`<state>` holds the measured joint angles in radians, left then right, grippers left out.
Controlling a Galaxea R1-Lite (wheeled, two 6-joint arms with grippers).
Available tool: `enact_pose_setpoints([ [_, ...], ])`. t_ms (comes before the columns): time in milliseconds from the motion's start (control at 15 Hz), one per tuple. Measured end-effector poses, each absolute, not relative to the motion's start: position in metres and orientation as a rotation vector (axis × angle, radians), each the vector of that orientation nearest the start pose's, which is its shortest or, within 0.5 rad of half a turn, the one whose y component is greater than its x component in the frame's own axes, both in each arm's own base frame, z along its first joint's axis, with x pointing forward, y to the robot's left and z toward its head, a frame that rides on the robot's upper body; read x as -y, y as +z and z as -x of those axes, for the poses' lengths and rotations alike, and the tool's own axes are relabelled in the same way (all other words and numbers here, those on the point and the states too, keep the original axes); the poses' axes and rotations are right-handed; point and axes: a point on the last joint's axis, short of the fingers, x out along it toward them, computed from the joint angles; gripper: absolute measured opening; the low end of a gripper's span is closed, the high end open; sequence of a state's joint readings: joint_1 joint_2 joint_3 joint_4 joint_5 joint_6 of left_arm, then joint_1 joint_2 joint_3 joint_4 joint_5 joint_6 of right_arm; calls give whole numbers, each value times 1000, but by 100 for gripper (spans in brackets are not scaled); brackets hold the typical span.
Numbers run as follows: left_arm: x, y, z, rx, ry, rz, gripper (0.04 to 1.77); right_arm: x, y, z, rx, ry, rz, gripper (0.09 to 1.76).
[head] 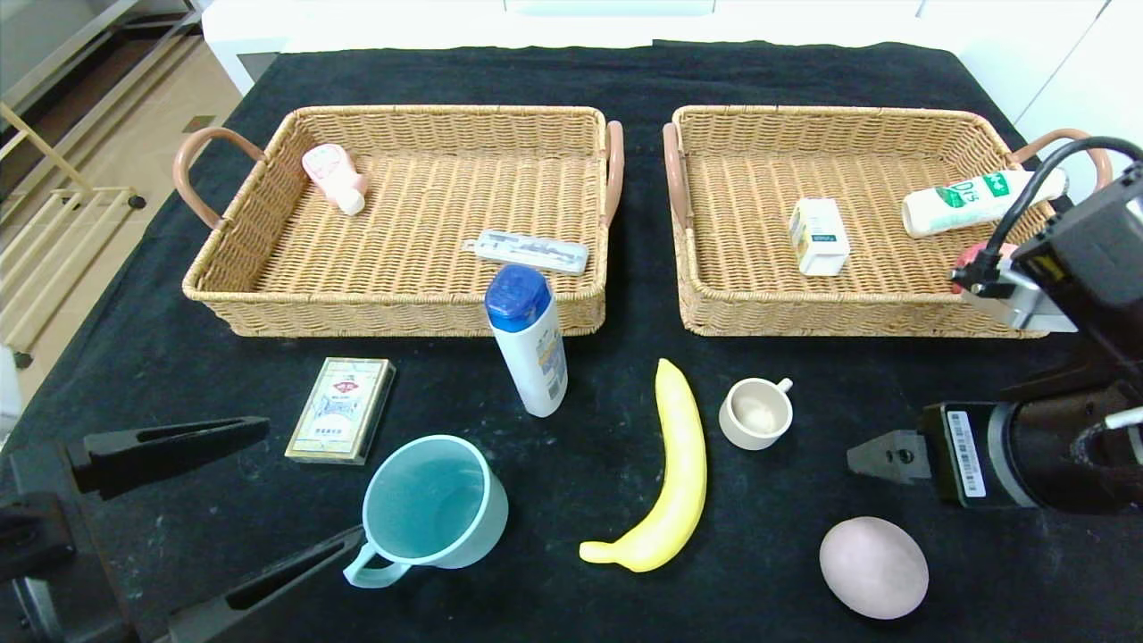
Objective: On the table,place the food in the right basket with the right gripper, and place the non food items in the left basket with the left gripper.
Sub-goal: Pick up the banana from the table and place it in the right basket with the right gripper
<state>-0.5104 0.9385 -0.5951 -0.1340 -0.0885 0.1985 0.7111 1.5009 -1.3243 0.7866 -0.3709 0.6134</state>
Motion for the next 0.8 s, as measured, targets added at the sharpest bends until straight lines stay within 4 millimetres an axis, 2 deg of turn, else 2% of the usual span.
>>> enact_pose_setpoints([
  [400,56,234,-96,-140,-616,-235,172,-146,224,-167,-1012,92,-87,170],
  [800,56,234,-96,-137,-615,-234,172,-154,197,-175,-1032,91,-80,170],
])
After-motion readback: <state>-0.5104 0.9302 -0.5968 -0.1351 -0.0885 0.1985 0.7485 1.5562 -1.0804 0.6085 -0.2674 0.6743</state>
